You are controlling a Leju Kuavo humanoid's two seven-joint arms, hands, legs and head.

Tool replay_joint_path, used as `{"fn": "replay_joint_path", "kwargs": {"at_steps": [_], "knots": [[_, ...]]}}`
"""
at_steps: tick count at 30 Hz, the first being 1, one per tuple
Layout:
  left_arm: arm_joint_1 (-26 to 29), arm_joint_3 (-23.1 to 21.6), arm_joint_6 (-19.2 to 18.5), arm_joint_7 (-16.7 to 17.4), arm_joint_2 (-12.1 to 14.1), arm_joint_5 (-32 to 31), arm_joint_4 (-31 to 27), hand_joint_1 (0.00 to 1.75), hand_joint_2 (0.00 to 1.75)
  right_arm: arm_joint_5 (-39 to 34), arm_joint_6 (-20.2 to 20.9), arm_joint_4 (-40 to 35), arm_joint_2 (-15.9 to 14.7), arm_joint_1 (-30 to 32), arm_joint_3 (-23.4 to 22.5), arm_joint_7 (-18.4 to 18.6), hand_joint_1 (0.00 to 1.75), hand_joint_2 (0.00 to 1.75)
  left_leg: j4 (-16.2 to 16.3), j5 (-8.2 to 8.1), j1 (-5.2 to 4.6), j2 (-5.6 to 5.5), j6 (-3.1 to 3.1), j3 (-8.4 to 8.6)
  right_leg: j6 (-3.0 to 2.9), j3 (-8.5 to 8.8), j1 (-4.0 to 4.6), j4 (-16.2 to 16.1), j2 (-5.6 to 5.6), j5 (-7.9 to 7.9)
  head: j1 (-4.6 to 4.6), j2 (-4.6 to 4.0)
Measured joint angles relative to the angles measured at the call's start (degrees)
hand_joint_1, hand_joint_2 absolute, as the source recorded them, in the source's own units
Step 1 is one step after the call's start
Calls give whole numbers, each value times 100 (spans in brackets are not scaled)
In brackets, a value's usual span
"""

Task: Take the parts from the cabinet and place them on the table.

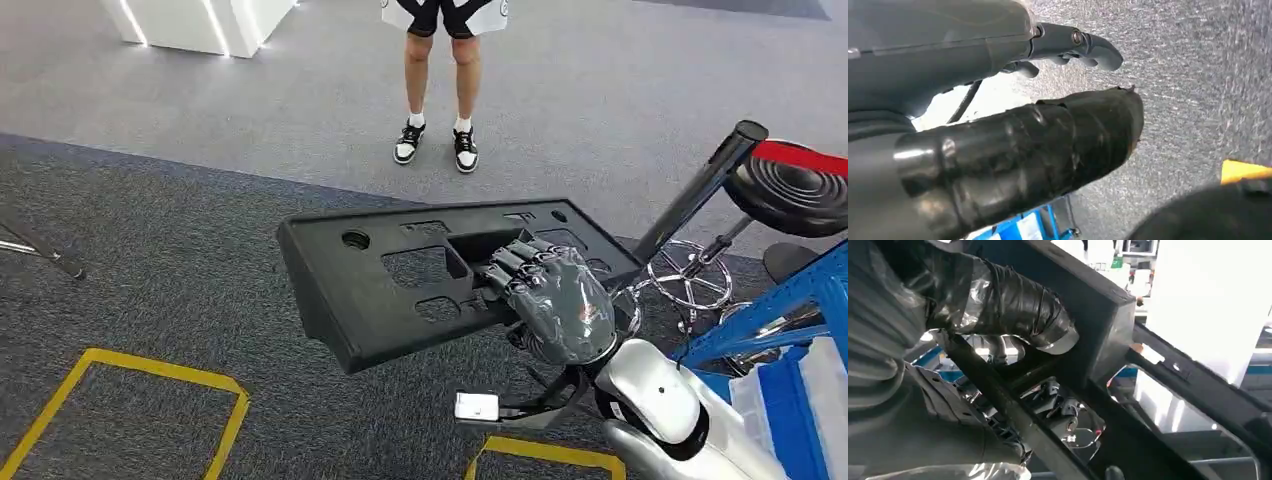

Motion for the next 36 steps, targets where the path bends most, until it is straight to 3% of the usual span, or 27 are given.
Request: {"fn": "replay_joint_path", "kwargs": {"at_steps": [2, 3, 5, 6, 7, 9, 10, 11, 13, 15, 16, 17, 18, 19, 20, 21, 22, 24, 25, 26, 30, 31, 32, 33, 34, 35, 36], "knots": [[-1, 24, 0, 11, 7, 9, 0, 0, 0, -4, -7, 9, -4, -20, 0, 2, 175, 175, -47, 35, 17, -86, 57, 37, 24, -150, -47, 359, 570, -266, 2, 0], [-14, 26, 4, 26, 18, 7, 0, 0, 0, -7, -4, 11, -15, -14, -2, 2, 175, 175, -46, 40, 18, -142, 67, 33, 28, -366, -54, 797, 702, -503, 4, 0], [-24, 26, -22, 33, 22, -44, 0, 0, 0, -42, 31, 13, -22, 7, 0, 2, 175, 175, -42, 38, 6, -276, 72, 30, 48, -803, -53, 1629, 773, -799, 4, 0], [-23, 26, -39, 22, 22, -57, 0, 0, 0, -74, 65, 15, -22, 11, 0, 0, 175, 175, -36, 38, 6, -361, 72, 31, 50, -901, -53, 1762, 777, -757, 2, 0], [-23, 26, -39, 20, 22, -63, 0, 0, 0, -92, 88, 20, -22, 11, 0, 0, 175, 175, -31, 38, 7, -427, 71, 36, 48, -883, -54, 1668, 779, -626, 4, 0], [-24, 26, -39, 0, 22, -59, 0, 0, 0, -109, 96, 26, -24, 7, 0, 0, 175, 175, 0, 26, 20, -623, 52, 52, 35, -495, -86, 748, 881, -20, 2, 0], [-21, 26, -39, -9, 22, -50, 0, 0, 0, -109, 90, 28, -28, 3, 0, 0, 175, 175, 21, 13, 27, -698, 30, 49, 35, -286, -122, 262, 1129, 200, 4, 0], [-24, 28, -37, -9, 22, -48, 0, 0, 0, -109, 87, 31, -31, 1, 0, -2, 175, 175, 47, 11, 7, -771, -9, 11, 31, -243, -138, 150, 1450, 95, 2, 0], [-44, 28, -39, -11, 35, -55, 0, 0, 0, -109, 76, 28, -48, 23, -2, -4, 175, 175, 59, 40, 35, -905, -79, -64, 21, -244, -117, 84, 1344, 105, 4, 0], [8, 28, -83, -67, 37, -111, 0, 0, 0, -109, 83, 28, -50, 6, -2, -4, 175, 175, -3, 77, 55, -1073, -177, -106, -56, -204, -93, 60, 1199, 120, 4, 0], [14, 28, -107, -109, 46, -120, 0, 0, 0, -109, 87, 28, -50, -6, -2, -4, 175, 175, 52, 45, 67, -991, -183, -92, -113, -173, -148, -11, 1088, 158, 0, 0], [17, 28, -131, -142, 44, -131, 0, 0, 0, -116, 92, 28, -50, -4, -2, -4, 175, 175, 259, -115, 14, -555, -198, -182, -168, -143, -127, -48, 1000, 163, -24, 0], [7, 28, -140, -155, 44, -133, 0, 0, 0, -127, 94, 26, -52, -13, -4, 0, 175, 175, 617, -338, 20, -320, -220, -359, -186, -134, -101, -56, 911, 164, -22, 0], [2, 26, -142, -157, 46, -136, 0, 0, 0, -127, 94, 26, -55, -11, -4, 0, 175, 175, 1062, -565, 32, -195, -235, -577, -196, -133, -73, -55, 819, 157, -22, 0], [-2, 26, -142, -164, 44, -144, 0, 0, 0, -125, 96, 28, -59, -5, -4, -2, 175, 175, 1508, -749, 41, -150, -244, -799, -208, -136, -50, -50, 709, 149, -20, 0], [-1, 26, -142, -170, 44, -146, 0, 0, 0, -127, 98, 30, -63, -3, -4, -4, 175, 175, 1780, -811, 47, -133, -250, -930, -218, -136, -32, -48, 607, 139, -22, 0], [3, 26, -153, -177, 44, -151, 0, 0, 0, -127, 98, 31, -63, -4, -4, -4, 175, 175, 1747, -724, 50, -126, -248, -913, -219, -133, -23, -42, 512, 131, -20, 0], [14, 26, -157, -225, 44, -166, 0, 0, 0, -127, 96, 31, -63, -6, -4, -9, 175, 175, 1005, -306, 46, -72, -222, -498, -206, -105, -14, -38, 356, 98, -22, 0], [17, 26, -153, -245, 44, -166, 0, 0, 0, -133, 92, 31, -63, -7, -4, -9, 175, 175, 437, -80, 37, 60, -191, -169, -193, -76, -9, -38, 283, 81, -22, 0], [17, 26, -146, -264, 46, -168, 0, 0, 0, -149, 87, 28, -63, -11, -4, -9, 175, 175, 24, -74, -5, 383, -137, 40, -170, -47, 1, -38, 225, 57, -22, 0], [44, 26, -151, -291, 55, -236, 0, 0, 0, -225, 100, 28, -76, -14, -9, -13, 175, 175, -17, -92, -73, 146, -29, 24, -48, 28, 5, -74, 8, 5, -17, 0], [43, 26, -177, -301, 50, -254, 0, 0, 0, -264, 118, 22, -79, -21, -15, -17, 175, 175, -114, -43, 10, 57, 29, 154, 9, 7, 27, -65, -37, -43, -24, 0], [54, 26, -188, -324, 41, -262, 0, 0, 0, -291, 149, 31, -77, -30, -22, -37, 175, 175, -156, -34, -1, -1, 30, 193, 27, 43, -31, 37, 269, -68, -13, 0], [44, 26, -177, -354, 39, -260, 0, 0, 0, -299, 173, 26, -81, -58, -31, -79, 175, 175, -163, -33, 14, -46, 68, 220, 26, -130, -38, 390, 598, -251, -4, 0], [28, 28, -120, -376, 29, -245, 0, 0, 0, -297, 207, 35, -81, -60, -31, -116, 175, 175, -160, -42, 16, -107, 83, 223, 41, -382, -53, 837, 723, -449, 2, 0], [3, 31, -81, -396, -7, -232, 0, 0, 0, -291, 227, 48, -79, -52, -31, -120, 175, 175, -158, -55, 12, -186, 100, 230, 60, -682, -60, 1341, 763, -632, -4, 0], [-28, 37, -52, -407, -37, -229, 0, 0, 0, -286, 238, 66, -79, -48, -26, -129, 175, 175, -151, -66, 5, -272, 106, 238, 74, -916, -65, 1673, 774, -687, 0, 0]]}}
